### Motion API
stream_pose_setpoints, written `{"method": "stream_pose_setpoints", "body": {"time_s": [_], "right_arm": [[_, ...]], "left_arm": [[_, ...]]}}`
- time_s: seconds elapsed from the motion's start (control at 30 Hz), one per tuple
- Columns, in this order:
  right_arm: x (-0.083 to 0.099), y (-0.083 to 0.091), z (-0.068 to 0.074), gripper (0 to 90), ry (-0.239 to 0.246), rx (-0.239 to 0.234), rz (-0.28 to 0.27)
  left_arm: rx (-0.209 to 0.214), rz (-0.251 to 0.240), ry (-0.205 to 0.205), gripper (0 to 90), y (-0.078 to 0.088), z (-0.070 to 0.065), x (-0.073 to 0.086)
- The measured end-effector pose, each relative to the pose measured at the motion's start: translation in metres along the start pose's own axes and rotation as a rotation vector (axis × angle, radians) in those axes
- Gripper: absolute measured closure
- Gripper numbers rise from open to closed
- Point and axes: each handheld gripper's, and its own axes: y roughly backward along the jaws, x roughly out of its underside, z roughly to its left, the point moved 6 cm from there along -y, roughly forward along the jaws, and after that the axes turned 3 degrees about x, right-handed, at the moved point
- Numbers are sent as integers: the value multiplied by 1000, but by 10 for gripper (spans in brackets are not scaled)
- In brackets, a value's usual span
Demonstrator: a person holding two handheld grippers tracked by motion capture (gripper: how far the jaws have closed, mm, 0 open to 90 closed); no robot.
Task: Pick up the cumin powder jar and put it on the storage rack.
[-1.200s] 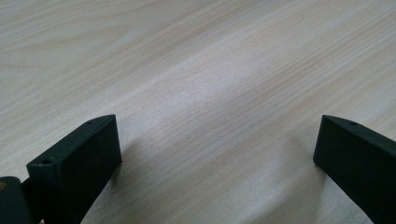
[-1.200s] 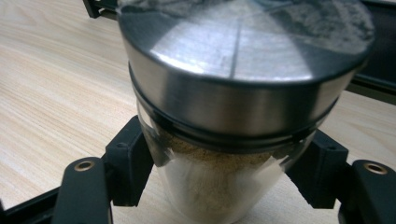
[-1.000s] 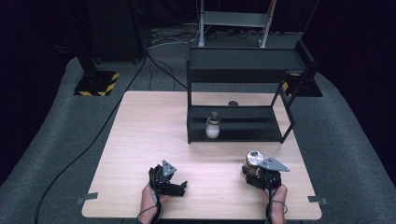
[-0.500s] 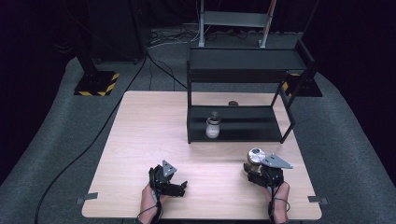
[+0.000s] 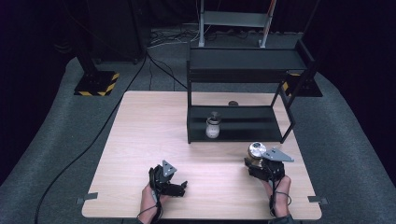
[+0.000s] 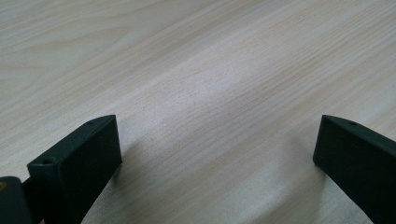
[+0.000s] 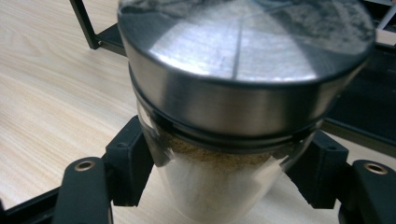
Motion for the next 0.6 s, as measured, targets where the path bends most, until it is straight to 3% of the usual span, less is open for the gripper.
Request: {"method": "stream_pose_setpoints", "body": {"time_s": [0.6], "right_arm": [[-22, -9, -2, 303, 26, -12, -7]], "left_arm": [[3, 1, -3, 3, 0, 0, 0]]}}
